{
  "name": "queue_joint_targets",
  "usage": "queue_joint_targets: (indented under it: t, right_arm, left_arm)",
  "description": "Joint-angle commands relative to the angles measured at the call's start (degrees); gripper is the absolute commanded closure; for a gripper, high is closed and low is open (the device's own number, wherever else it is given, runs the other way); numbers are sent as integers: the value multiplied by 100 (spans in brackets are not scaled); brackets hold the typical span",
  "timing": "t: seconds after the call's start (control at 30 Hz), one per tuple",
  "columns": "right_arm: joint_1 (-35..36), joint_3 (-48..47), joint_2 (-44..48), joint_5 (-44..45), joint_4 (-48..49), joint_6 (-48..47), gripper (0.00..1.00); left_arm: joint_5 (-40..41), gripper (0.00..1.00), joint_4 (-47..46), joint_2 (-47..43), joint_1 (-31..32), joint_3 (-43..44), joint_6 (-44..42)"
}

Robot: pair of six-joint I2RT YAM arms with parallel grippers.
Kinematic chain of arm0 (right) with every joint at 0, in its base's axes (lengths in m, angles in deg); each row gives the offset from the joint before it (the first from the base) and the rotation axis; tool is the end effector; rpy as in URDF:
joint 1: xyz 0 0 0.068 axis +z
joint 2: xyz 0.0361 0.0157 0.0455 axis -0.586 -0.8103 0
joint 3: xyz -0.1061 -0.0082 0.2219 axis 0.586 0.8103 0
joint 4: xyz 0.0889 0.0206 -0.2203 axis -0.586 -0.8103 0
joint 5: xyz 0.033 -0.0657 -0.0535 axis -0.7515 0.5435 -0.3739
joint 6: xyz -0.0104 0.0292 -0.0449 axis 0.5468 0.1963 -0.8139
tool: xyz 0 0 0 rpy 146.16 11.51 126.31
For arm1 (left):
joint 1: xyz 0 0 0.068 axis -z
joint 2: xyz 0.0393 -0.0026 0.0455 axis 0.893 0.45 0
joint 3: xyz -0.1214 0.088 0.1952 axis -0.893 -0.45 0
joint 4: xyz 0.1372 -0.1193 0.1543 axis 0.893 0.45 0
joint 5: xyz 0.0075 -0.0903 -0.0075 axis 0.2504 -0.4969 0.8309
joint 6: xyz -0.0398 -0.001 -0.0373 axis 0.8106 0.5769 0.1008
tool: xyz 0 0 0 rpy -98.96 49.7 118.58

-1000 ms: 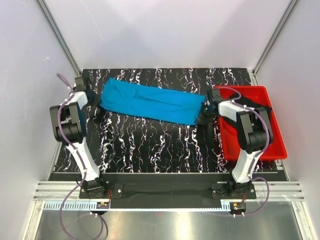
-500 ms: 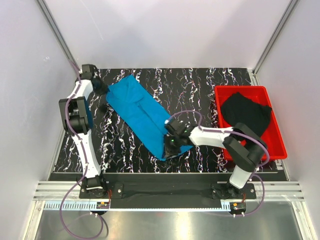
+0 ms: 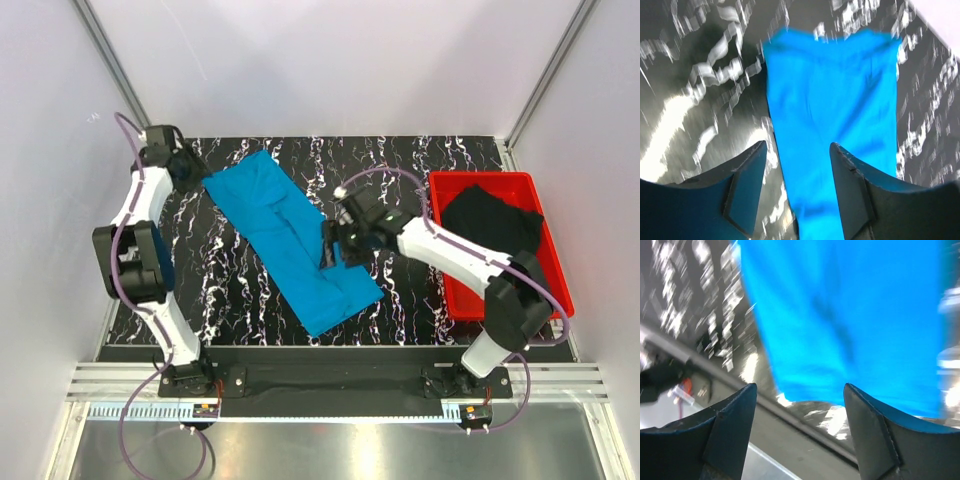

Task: Fold and stack the t-shirts
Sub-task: Fold the tshirt

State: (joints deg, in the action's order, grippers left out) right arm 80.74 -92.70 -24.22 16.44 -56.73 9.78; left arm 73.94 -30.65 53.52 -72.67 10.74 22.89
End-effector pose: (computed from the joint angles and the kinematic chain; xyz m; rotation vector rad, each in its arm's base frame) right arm 0.2249 0.2347 0.2328 -0.4429 2.6723 0.7275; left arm 0.3980 0.0624 0.2563 -0.7494 2.2654 -0.2837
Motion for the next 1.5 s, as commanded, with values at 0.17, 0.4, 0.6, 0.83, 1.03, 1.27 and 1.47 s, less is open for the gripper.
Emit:
queue_joint_targets:
  t: [0.17,0.4,0.6,0.83,1.03,1.27,1.47]
  right_arm:
    - [-1523,236,26,167,-551,-1147,26]
    - [-2069,747,-483,-598,144,-1289,40]
    - [-2139,975,-949,-730,417,-1236,34]
    - [-2140,1905,-757,-1239,935,-912,48]
    - [-1973,2881,-124,-1583,1647,-139,71]
    - [-1052,3173,527,-1425,2377,1452,89]
    - [-698,3165,685,-1600,2774,2035,77]
  left_arm:
    - [25,49,-495,178,1089,-626,356]
    - [896,53,882,1776,1503,980,428]
    - [1125,53,657,1972,1635,1017,419]
    - [266,53,771,2658,1644,1711,94]
    - [-622,51,806,3167,1688,2405,-126]
    - [-1230,48,1201,3879,1662,3994,-460]
    - [-1274,42,1175,3337,1583,3866,-627]
